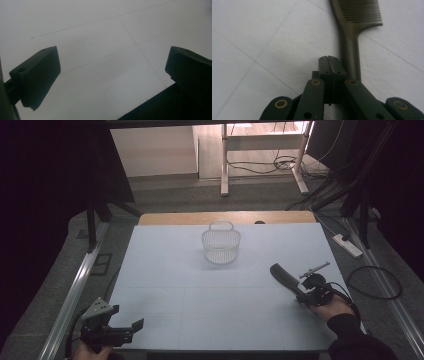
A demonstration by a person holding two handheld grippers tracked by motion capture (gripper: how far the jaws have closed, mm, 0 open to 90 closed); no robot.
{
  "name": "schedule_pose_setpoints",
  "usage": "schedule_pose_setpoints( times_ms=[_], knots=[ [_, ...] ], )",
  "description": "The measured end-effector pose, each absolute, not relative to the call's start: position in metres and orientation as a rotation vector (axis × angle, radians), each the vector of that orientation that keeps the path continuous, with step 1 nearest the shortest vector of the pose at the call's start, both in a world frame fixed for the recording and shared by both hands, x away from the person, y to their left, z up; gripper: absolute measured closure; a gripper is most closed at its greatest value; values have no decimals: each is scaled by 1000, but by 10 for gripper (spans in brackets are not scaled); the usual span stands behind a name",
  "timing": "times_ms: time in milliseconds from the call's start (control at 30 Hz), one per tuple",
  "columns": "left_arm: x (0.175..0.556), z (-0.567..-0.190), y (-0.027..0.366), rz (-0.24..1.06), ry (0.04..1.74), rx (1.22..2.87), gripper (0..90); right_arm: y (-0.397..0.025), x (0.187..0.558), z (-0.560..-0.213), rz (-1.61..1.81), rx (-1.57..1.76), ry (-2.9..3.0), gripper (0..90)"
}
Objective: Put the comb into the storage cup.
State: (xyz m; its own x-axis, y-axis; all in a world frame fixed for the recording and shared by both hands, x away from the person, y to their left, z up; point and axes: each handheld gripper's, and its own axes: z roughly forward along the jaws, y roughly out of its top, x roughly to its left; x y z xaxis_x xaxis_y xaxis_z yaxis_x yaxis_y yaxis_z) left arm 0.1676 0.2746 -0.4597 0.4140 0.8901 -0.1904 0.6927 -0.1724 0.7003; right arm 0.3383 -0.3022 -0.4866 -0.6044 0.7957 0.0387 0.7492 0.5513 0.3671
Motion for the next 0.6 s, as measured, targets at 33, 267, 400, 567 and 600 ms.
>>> schedule_pose_setpoints(
  times_ms=[33, 267, 400, 567, 600],
  knots=[
    [168, -460, 275, 340, 1346, 1932, 9, -302, 338, -485, 541, 1313, 2647, 895],
    [168, -460, 274, 338, 1349, 1933, 9, -295, 331, -468, 599, 1242, 2587, 820],
    [168, -460, 275, 335, 1350, 1932, 9, -294, 330, -467, 588, 1230, 2571, 732],
    [168, -460, 275, 335, 1351, 1930, 9, -296, 333, -467, 530, 1243, 2532, 509],
    [168, -460, 275, 335, 1351, 1930, 9, -297, 334, -468, 515, 1246, 2527, 452]
  ],
)
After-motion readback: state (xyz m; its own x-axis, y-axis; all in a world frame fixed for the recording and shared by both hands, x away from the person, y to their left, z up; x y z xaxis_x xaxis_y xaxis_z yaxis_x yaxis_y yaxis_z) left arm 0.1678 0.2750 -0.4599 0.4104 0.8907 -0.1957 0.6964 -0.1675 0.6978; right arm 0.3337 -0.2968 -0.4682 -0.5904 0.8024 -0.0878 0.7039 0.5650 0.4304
